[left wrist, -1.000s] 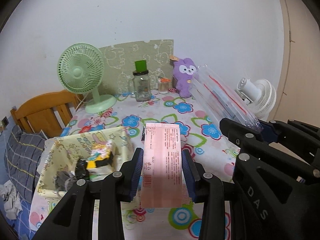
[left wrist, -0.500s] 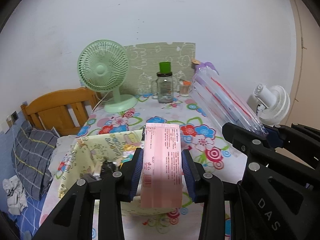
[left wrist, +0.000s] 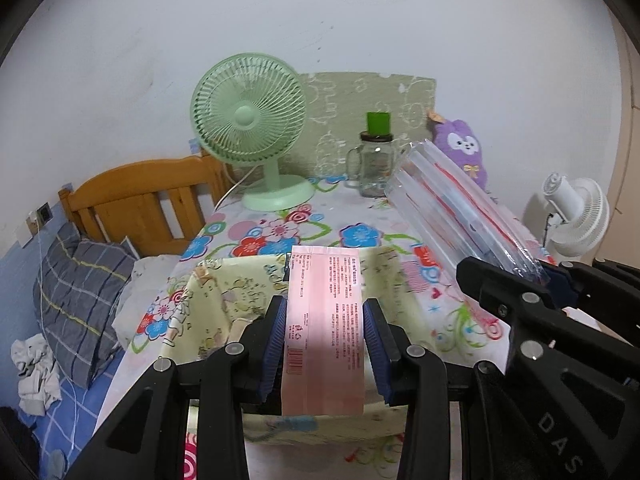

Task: Organize soft objects
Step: 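Carry the pink card and clear bag toward the cardboard box, then lower the card and bag into the box and open both tools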

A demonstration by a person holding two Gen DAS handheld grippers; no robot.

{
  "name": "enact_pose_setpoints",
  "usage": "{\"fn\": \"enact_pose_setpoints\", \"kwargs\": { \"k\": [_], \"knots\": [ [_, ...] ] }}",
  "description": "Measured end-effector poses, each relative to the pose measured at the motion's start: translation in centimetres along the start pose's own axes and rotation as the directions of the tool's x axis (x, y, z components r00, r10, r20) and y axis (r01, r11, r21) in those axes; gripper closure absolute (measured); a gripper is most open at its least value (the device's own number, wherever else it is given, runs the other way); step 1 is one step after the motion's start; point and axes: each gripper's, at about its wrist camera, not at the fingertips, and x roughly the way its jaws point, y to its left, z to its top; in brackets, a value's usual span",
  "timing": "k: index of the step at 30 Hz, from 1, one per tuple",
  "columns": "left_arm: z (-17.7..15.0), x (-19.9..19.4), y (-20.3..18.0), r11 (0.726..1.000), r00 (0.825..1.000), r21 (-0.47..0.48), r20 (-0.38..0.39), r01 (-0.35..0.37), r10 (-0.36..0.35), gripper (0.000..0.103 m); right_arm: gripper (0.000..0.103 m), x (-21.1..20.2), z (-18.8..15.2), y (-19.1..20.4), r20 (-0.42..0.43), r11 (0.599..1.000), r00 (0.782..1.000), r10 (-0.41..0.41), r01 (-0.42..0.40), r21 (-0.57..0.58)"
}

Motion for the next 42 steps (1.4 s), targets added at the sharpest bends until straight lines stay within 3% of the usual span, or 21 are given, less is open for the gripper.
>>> {"fn": "enact_pose_setpoints", "kwargs": {
  "k": [12, 14, 16, 25, 30, 31, 33, 34, 35, 42],
  "knots": [
    [-1.0, 4.3, 3.1, 0.998, 0.995, -0.052, -0.092, -0.042, 0.037, 0.063, 0.084, 4.5, -0.2, 2.1, -0.068, 0.997, 0.996, 0.065, -0.068, -0.039],
    [-1.3, 4.8, 3.2, 0.998, 0.993, -0.043, -0.106, -0.054, 0.049, 0.059, 0.084, 5.3, -0.4, 2.3, -0.08, 0.996, 0.994, 0.07, -0.074, -0.044],
    [-1.5, 5.0, 3.4, 0.997, 0.992, -0.043, -0.112, -0.06, 0.055, 0.041, 0.084, 6.0, -0.5, 2.5, -0.096, 0.995, 0.992, 0.08, -0.085, -0.051],
    [-2.3, 5.2, 3.9, 0.996, 0.989, -0.051, -0.131, -0.073, 0.066, 0.022, 0.083, 8.2, -1.0, 3.6, -0.141, 0.987, 0.981, 0.136, -0.146, -0.066],
    [-2.5, 5.3, 4.2, 0.995, 0.988, -0.063, -0.143, -0.072, 0.062, 0.021, 0.077, 8.6, -1.0, 4.1, -0.149, 0.983, 0.976, 0.157, -0.17, -0.075],
    [-2.5, 5.2, 4.2, 0.995, 0.988, -0.064, -0.144, -0.072, 0.062, 0.021, 0.072, 8.7, -1.0, 4.2, -0.149, 0.983, 0.977, 0.152, -0.165, -0.08],
    [-2.6, 5.1, 4.2, 0.995, 0.988, -0.071, -0.146, -0.068, 0.057, 0.021, 0.051, 8.7, -0.9, 4.2, -0.145, 0.985, 0.98, 0.135, -0.148, -0.084],
    [-2.6, 4.9, 4.3, 0.995, 0.988, -0.076, -0.144, -0.06, 0.049, 0.02, 0.032, 8.5, -0.9, 4.1, -0.131, 0.988, 0.983, 0.124, -0.136, -0.08],
    [-2.5, 4.7, 4.3, 0.995, 0.989, -0.081, -0.143, -0.053, 0.041, 0.02, 0.023, 8.3, -0.9, 3.9, -0.119, 0.988, 0.985, 0.123, -0.132, -0.075],
    [-2.6, 3.7, 3.8, 0.996, 0.99, -0.073, -0.136, -0.047, 0.037, 0.019, 0.016, 7.1, -0.8, 3.7, -0.085, 0.989, 0.99, 0.114, -0.121, -0.081]
  ]
}}
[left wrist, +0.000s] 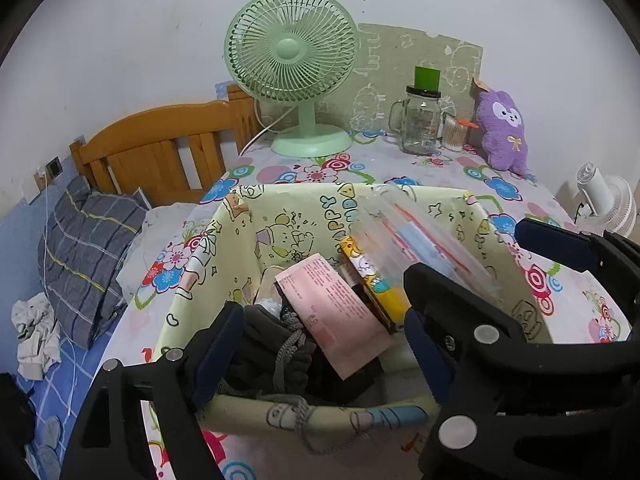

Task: Organize soft objects

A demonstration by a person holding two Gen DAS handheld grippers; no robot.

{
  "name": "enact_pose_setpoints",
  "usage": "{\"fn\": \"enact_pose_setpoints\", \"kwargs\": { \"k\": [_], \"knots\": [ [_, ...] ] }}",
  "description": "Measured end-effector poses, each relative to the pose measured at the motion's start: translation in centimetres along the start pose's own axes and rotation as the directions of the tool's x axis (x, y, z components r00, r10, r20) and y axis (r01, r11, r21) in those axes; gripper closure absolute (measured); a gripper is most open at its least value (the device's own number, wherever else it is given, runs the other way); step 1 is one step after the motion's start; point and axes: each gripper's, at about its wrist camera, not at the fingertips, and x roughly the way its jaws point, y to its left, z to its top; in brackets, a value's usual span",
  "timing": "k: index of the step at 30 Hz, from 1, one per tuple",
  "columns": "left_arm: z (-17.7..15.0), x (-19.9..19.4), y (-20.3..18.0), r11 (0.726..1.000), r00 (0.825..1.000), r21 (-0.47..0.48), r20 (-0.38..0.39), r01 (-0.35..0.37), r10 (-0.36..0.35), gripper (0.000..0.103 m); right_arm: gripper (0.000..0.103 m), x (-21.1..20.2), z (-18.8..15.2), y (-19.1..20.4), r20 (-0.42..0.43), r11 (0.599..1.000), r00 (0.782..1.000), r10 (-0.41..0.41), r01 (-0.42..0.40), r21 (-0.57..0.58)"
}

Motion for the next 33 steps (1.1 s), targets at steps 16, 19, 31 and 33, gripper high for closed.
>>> {"fn": "enact_pose_setpoints", "kwargs": {
  "k": [16, 19, 31, 33],
  "knots": [
    [0.5, -4.0, -3.2, 0.999, 0.995, 0.034, 0.088, 0.034, -0.037, 0.008, 0.009, -5.8, -1.2, -2.9, 0.064, 0.993, 0.994, -0.091, 0.085, 0.078],
    [0.5, -4.6, -4.0, 0.998, 0.994, 0.036, 0.103, 0.045, -0.049, 0.006, 0.008, -7.1, -1.5, -3.6, 0.079, 0.988, 0.989, -0.122, 0.114, 0.102],
    [0.4, -7.7, -7.4, 0.993, 0.983, 0.098, 0.161, 0.069, -0.084, 0.004, 0.004, -12.0, -3.6, -6.5, 0.134, 0.955, 0.958, -0.255, 0.228, 0.189],
    [0.4, -8.2, -8.0, 0.991, 0.981, 0.11, 0.173, 0.073, -0.091, 0.004, 0.004, -12.9, -4.0, -7.1, 0.141, 0.948, 0.951, -0.274, 0.242, 0.209]
  ]
}}
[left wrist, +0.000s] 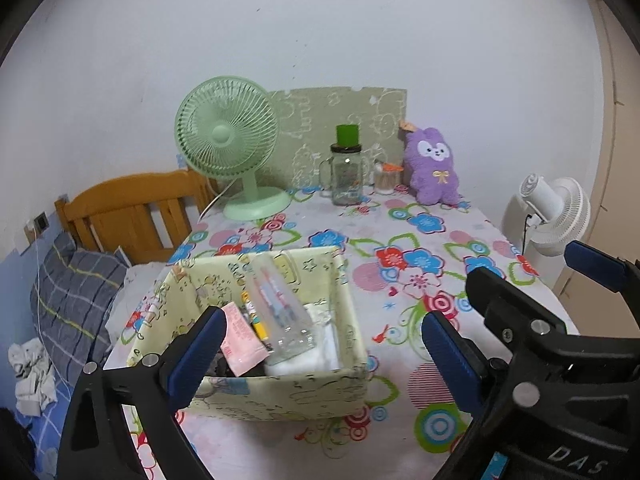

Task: Organize soft objects

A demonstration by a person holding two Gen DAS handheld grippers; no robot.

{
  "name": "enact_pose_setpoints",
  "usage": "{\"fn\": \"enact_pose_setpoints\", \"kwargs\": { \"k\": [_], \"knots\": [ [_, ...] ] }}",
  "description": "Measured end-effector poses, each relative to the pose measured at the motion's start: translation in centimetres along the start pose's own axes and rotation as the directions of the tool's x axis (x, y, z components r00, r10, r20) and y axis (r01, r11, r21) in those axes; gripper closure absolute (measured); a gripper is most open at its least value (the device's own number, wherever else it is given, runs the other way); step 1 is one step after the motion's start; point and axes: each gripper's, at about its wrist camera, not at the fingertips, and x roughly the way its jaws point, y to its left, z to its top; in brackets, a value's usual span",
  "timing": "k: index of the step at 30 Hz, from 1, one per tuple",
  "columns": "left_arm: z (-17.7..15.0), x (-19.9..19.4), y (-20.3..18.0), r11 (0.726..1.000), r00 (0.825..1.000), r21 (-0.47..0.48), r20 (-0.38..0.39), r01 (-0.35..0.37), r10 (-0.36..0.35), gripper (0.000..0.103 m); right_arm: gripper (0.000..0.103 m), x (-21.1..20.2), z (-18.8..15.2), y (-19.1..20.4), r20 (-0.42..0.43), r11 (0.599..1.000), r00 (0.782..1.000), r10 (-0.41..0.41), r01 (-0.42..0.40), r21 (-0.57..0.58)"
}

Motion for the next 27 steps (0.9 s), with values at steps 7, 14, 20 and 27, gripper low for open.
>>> {"fn": "enact_pose_setpoints", "kwargs": {
  "k": [7, 14, 20, 27],
  "knots": [
    [0.2, -1.2, -1.8, 0.999, 0.999, 0.025, 0.022, 0.031, -0.032, 0.003, 0.004, -2.2, -0.5, -2.4, 0.039, 0.998, 0.998, -0.048, 0.046, 0.042],
    [0.4, -2.3, -2.6, 0.998, 0.998, 0.037, 0.047, 0.048, -0.05, 0.001, 0.003, -4.1, -0.9, -4.3, 0.07, 0.993, 0.992, -0.101, 0.096, 0.074],
    [0.5, -3.3, -3.3, 0.997, 0.996, 0.056, 0.075, 0.051, -0.055, 0.0, 0.003, -5.6, -1.4, -5.5, 0.096, 0.987, 0.988, -0.121, 0.11, 0.113],
    [0.5, -4.2, -3.3, 0.997, 0.994, 0.04, 0.092, 0.06, -0.064, 0.0, 0.003, -6.5, -1.7, -6.6, 0.102, 0.982, 0.987, -0.123, 0.107, 0.153]
  ]
}}
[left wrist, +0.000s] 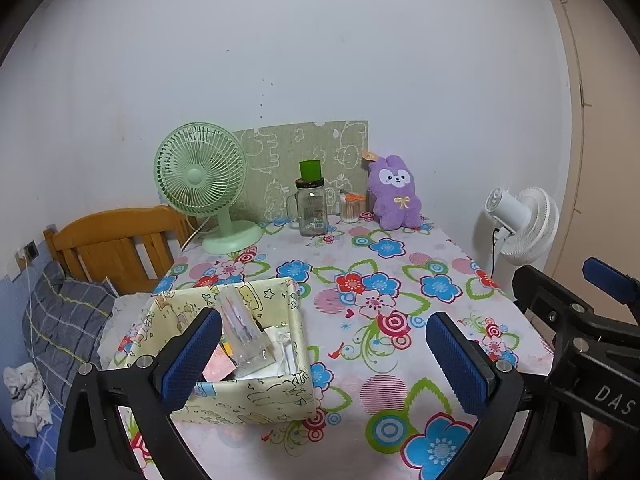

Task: Organize soft objects

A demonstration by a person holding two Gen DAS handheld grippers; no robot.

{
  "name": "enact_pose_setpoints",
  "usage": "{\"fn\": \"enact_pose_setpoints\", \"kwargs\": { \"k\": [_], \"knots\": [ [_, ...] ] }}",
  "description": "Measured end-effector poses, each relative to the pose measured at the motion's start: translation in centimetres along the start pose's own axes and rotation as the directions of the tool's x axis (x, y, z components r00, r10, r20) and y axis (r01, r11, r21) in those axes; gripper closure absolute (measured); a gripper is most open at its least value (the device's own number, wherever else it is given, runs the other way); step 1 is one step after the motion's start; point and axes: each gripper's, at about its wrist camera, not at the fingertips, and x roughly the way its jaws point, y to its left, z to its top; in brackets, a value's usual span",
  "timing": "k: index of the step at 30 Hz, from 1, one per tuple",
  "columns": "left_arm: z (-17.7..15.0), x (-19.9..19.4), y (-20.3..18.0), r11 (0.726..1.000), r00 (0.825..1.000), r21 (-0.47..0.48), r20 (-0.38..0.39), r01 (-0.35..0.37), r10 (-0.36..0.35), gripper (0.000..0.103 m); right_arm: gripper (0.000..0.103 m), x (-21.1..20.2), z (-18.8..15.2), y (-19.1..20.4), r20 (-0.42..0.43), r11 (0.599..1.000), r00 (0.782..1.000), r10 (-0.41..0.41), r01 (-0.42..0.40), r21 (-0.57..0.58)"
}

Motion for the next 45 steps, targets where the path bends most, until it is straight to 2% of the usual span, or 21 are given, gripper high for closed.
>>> {"fn": "enact_pose_setpoints", "kwargs": {
  "k": [45],
  "knots": [
    [-0.1, -0.4, 3.0, 0.996, 1.0, -0.087, 0.005, -0.022, 0.022, 0.0, 0.003, -0.4, 0.3, 0.8, 0.001, 1.0, 1.0, -0.006, 0.006, -0.009]
  ]
}}
